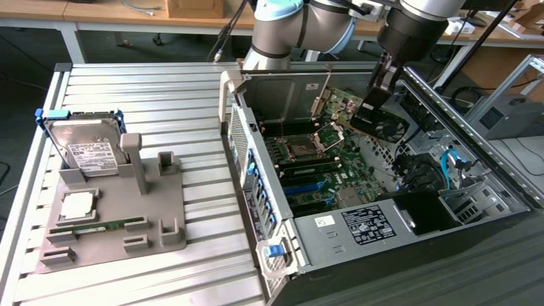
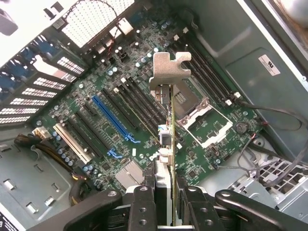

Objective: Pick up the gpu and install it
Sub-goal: 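Insert the gpu into the slot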

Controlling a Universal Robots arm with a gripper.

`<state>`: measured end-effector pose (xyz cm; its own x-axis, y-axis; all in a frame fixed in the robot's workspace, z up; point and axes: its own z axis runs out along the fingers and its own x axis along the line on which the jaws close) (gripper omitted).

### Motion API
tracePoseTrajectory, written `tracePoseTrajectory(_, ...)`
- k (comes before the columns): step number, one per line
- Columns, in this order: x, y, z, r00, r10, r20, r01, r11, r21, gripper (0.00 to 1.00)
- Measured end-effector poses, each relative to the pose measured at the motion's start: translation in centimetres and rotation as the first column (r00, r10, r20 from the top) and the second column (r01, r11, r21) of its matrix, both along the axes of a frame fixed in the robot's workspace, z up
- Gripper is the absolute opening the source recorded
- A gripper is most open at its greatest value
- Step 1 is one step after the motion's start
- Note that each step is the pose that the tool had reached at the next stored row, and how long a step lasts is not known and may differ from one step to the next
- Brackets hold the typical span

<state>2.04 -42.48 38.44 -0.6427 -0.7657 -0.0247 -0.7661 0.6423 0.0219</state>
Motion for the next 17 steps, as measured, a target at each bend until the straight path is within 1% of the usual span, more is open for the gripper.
tracePoseTrajectory(9,0.0,0.0,0.01,0.9984,0.057,0.0,-0.057,0.9984,-0.0001,0.27)
tracePoseTrajectory(17,0.0,0.0,0.01,0.9941,0.109,0.0,-0.109,0.9941,-0.0001,0.27)
